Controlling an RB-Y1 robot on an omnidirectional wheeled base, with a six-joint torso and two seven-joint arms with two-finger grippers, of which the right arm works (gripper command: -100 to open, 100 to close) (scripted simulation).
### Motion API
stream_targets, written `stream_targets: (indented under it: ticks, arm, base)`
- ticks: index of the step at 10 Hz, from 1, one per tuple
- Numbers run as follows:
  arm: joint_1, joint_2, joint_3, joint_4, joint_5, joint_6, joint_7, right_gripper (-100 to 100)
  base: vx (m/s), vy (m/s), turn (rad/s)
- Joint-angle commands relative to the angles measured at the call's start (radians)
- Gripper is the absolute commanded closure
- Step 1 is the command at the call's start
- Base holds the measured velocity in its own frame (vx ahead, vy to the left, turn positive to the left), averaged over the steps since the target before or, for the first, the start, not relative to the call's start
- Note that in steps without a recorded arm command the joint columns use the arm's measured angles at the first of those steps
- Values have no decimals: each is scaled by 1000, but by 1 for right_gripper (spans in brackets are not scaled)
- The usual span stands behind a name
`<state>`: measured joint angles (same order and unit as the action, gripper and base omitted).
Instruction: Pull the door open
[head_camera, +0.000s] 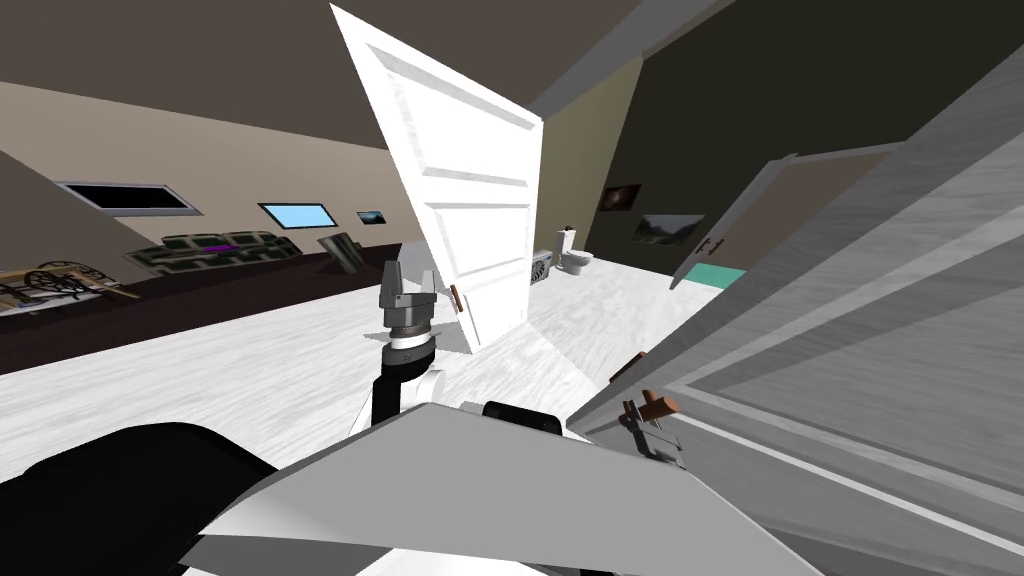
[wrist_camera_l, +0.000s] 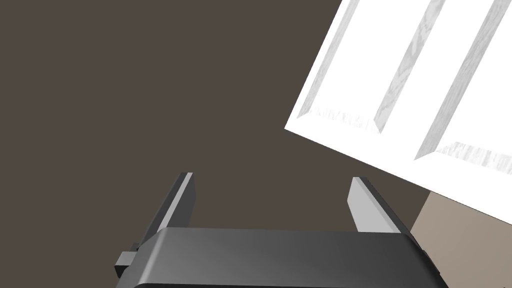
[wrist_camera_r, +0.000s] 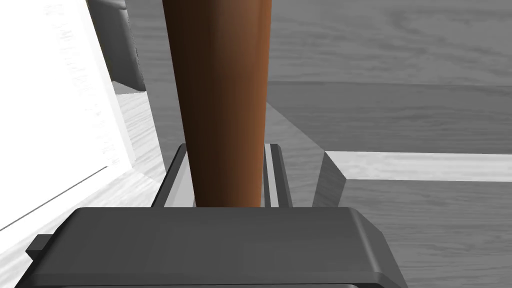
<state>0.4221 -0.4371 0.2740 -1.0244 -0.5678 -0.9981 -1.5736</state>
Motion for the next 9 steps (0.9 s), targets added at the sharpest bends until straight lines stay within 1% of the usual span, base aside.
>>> stream_targets:
  ticks: [1,3,4,5,9]
  arm:
    - [8,-13,19,8,12,-22,-19,100]
    - [17,-32,38,16,24,-47,-42,100]
    - [13,-26,33,12,20,-34,-33,100]
    - [14,-34,46,23,27,-48,-47,100]
    - [12,-55,65,45,38,-78,-72,100]
  base:
    - [-251,-32,131]
    - [-244,-37,116]
    - [-112,-6,19]
    - [-169,0,131]
    - [-211,-32,129]
